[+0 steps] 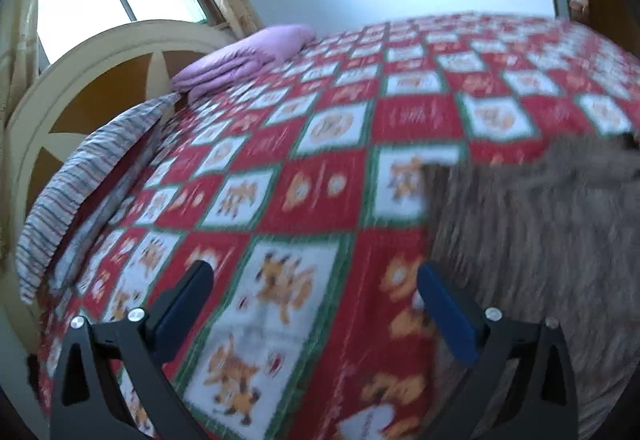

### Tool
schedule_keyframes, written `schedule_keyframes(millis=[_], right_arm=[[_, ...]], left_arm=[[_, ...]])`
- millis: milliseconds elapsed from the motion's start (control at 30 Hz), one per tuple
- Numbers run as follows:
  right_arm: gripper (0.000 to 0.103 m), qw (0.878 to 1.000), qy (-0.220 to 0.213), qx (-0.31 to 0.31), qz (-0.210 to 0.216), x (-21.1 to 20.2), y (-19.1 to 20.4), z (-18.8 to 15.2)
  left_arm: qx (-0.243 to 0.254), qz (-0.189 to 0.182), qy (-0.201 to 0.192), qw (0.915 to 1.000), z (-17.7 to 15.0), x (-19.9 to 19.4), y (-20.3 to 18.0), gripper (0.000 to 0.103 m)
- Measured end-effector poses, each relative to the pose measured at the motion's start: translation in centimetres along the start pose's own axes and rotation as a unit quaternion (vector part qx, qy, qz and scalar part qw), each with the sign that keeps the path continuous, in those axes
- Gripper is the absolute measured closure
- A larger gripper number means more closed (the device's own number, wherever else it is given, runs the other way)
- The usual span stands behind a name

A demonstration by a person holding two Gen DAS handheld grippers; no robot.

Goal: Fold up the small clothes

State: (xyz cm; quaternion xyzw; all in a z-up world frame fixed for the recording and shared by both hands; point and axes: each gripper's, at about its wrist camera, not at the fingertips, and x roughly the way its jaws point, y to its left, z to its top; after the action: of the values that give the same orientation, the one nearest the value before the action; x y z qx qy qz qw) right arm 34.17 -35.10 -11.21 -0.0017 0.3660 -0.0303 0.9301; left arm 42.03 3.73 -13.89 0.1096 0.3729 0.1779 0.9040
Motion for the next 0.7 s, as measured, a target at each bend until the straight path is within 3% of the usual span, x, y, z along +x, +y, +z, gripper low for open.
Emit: schedule_keyframes(millis=[100,167,200,300,700], right_arm=[[0.035,0.999,0.034,-0.002,-0.028,3.3,0.1,1.9],[0.035,0.996,0.070,0.001,-0.058,5.4,-1.2,1.4],[0.035,0.996,0.075,0.010,-0.050,5.7,-1.8,1.0],[0.035,0.996,0.060,0.062,-0.007,5.6,-4.2,0.0],[0.035,0.995,0.047,0.047,-0.068,4.1,-3.7,-1.5]], left_arm=[[0.029,0.020,0.006,0.9994,0.8,1.6,-1.7,0.000],[0.049,0.061,0.035,0.9964,0.0,3.6,-2.5,0.000],[0.032,0.050,0.039,0.9975,-0.4,4.0,-2.0,0.000],[0.007,0.049,0.046,0.9977,-1.0,3.9,-0.6,0.000],[-0.022,0.050,0.063,0.9965,-2.0,3.9,1.0,0.000]])
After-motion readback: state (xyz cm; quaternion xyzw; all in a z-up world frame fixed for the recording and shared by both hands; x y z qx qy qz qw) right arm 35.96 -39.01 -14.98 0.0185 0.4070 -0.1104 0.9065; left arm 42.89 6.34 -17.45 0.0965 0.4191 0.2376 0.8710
